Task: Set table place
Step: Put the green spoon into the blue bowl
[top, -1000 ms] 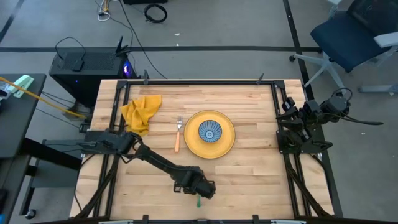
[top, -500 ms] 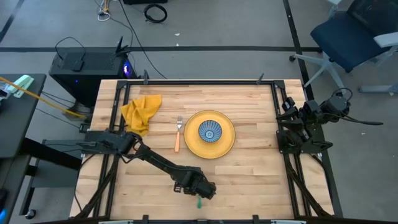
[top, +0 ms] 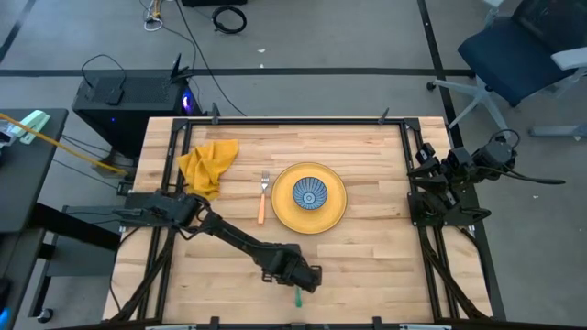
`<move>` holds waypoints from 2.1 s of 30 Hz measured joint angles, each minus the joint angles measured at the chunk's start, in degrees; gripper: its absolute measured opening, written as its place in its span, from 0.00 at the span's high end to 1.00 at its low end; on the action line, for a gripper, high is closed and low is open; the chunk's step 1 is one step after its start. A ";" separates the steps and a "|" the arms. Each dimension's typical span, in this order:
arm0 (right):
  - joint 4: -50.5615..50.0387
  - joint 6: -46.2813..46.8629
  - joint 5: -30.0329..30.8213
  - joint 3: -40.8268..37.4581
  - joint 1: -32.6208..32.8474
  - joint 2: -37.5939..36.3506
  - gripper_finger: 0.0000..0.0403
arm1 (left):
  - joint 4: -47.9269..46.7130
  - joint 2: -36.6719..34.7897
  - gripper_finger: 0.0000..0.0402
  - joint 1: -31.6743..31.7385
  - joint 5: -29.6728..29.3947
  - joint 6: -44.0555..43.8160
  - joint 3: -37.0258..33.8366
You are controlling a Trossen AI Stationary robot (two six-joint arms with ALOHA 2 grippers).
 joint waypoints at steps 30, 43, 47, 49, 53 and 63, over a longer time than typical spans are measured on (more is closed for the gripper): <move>0.00 -0.02 0.01 0.00 -0.02 -0.02 0.73 | -3.45 1.56 0.70 -0.06 4.02 -4.64 0.36; 0.00 0.00 0.00 0.00 0.00 -0.02 0.73 | -7.54 1.68 0.77 -0.08 3.95 -4.85 0.24; 0.00 0.00 0.01 0.00 0.00 -0.02 0.73 | -7.95 1.70 0.79 -0.08 3.61 -3.72 0.17; 0.01 -0.02 0.00 0.00 0.00 -0.02 0.73 | -7.78 1.70 0.80 -0.08 3.52 -2.69 0.11; 0.01 -0.01 0.00 0.00 -0.02 -0.02 0.73 | -7.85 1.70 0.80 -0.08 3.50 -0.83 0.09; 0.00 0.00 0.00 0.00 -0.02 -0.02 0.73 | -8.29 1.70 0.82 1.09 4.33 8.51 0.09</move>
